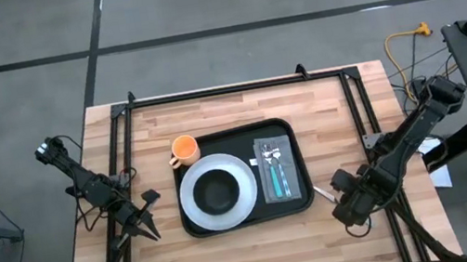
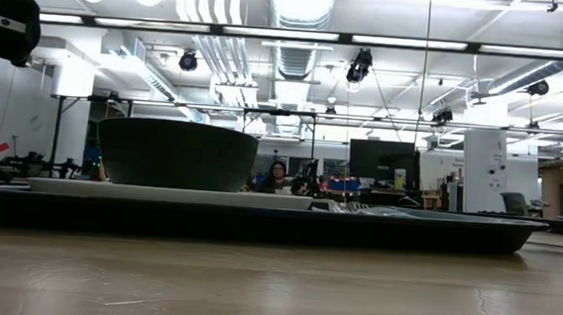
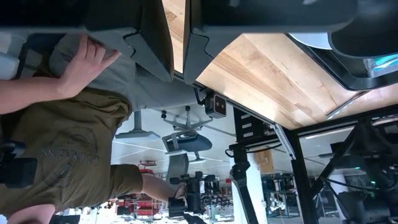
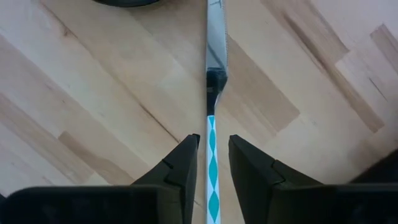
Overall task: Set up tray
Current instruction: Put the blue knife on the gray napkin to the right of the blue fork
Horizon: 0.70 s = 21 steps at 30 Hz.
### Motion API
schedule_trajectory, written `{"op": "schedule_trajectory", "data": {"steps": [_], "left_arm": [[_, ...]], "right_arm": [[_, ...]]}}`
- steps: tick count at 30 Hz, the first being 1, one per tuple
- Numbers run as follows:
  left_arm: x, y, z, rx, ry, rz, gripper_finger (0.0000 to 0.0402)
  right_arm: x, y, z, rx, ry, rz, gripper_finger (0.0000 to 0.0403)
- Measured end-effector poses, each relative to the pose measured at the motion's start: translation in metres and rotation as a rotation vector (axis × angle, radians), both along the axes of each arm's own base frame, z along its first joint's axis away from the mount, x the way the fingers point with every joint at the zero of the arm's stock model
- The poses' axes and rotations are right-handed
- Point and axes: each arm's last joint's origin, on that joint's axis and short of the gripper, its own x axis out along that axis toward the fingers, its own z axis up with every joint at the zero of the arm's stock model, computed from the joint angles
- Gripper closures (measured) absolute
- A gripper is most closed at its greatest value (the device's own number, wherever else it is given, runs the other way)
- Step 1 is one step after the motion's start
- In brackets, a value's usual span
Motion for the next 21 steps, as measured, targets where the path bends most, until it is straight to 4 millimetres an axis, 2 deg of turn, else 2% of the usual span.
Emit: {"op": "schedule_trajectory", "data": {"steps": [8, 15, 21], "left_arm": [[0.000, 0.000, 0.000, 0.000, 0.000, 0.001, 0.0383], [0.000, 0.000, 0.000, 0.000, 0.000, 0.000, 0.0383], [0.000, 0.000, 0.000, 0.000, 0.000, 0.001, 0.0383]], "right_arm": [[0.003, 0.003, -0.004, 0.006, 0.002, 0.033, 0.0320], [0.004, 0.005, -0.007, 0.018, 0.028, 0.034, 0.0291], [0.011, 0.012, -0.020, -0.001, 0.051, 0.072, 0.0261]]}}
